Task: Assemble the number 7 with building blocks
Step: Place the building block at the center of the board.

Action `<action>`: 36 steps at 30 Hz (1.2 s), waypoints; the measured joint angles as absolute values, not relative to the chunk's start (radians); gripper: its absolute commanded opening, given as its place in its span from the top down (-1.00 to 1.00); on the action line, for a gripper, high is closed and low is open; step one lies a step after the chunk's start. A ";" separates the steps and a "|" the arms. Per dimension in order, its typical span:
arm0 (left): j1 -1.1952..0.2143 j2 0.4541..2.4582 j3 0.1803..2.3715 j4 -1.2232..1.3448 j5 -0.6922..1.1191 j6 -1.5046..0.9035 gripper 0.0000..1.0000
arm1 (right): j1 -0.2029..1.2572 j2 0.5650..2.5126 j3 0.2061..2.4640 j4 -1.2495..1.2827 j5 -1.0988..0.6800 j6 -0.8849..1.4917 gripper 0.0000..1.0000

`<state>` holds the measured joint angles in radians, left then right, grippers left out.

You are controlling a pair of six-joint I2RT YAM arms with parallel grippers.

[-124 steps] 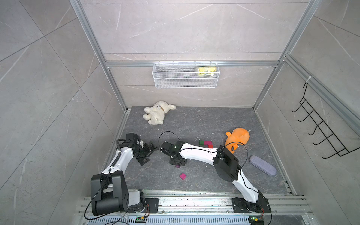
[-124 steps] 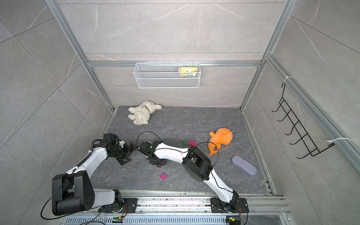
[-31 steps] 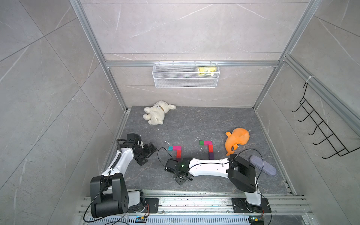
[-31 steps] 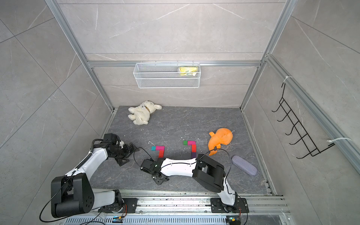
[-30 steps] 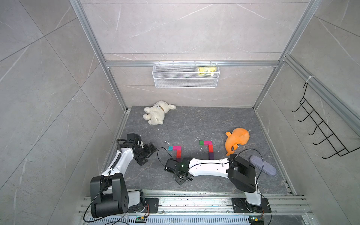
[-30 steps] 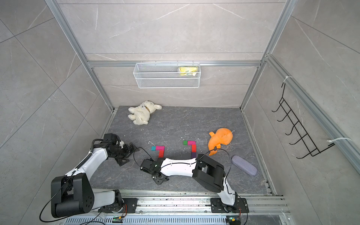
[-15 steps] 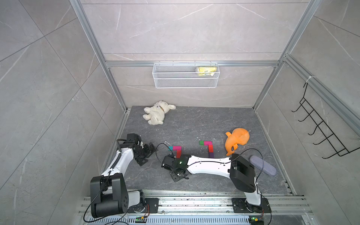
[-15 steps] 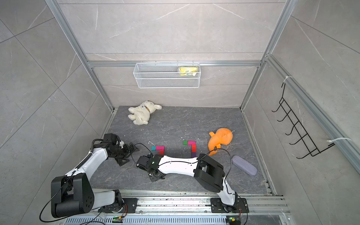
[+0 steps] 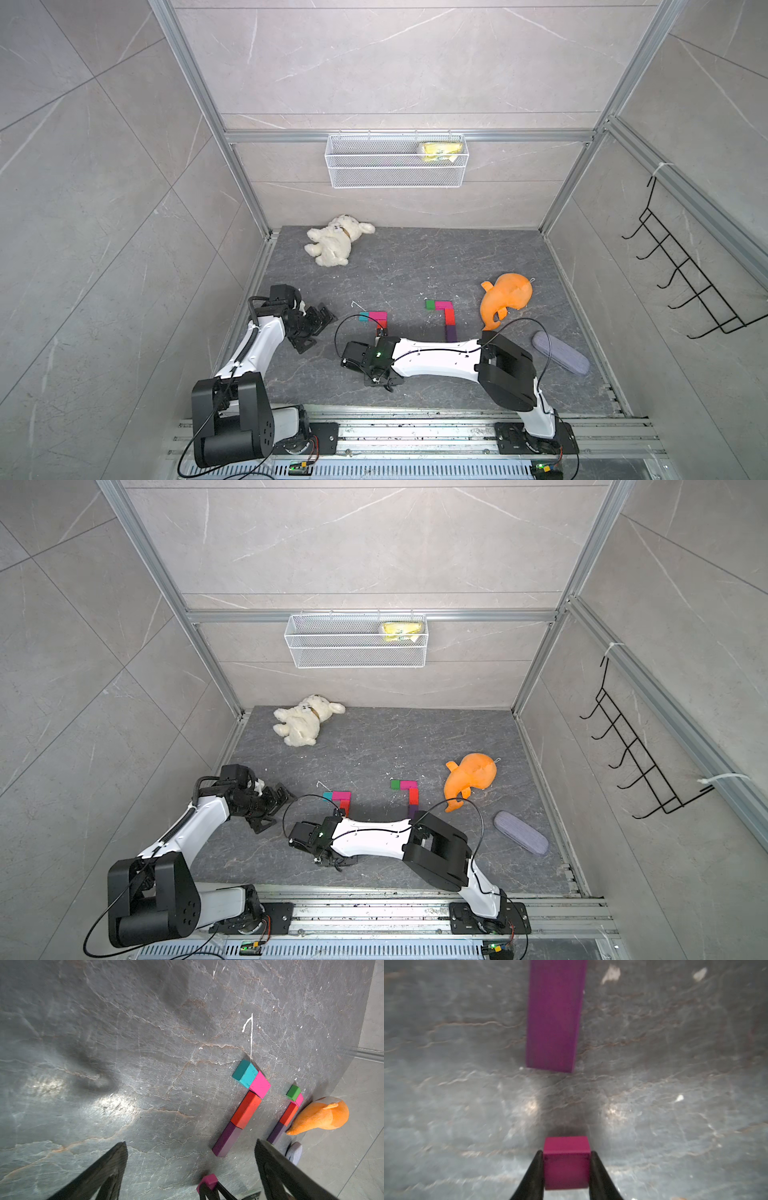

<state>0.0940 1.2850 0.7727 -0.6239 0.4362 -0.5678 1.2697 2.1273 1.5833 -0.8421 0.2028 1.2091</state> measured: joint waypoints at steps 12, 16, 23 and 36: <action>0.094 1.280 0.773 -0.624 0.447 -0.568 -0.99 | 1.258 2.154 1.626 -0.844 0.221 1.265 0.63; 0.094 1.280 0.773 -0.624 0.447 -0.568 -0.99 | 1.237 2.172 1.654 -0.846 0.222 1.265 0.60; 0.094 1.280 0.773 -0.624 0.447 -0.568 -1.00 | 1.220 2.203 1.704 -0.856 0.221 1.261 0.24; 0.094 1.279 0.772 -0.624 0.447 -0.568 -0.99 | 1.222 2.218 1.715 -0.854 0.238 1.256 -0.15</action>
<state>0.0940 1.2789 0.7723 -0.6235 0.4469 -0.5678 1.2217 2.2177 1.7149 -0.8536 0.2379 1.2564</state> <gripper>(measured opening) 0.996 0.575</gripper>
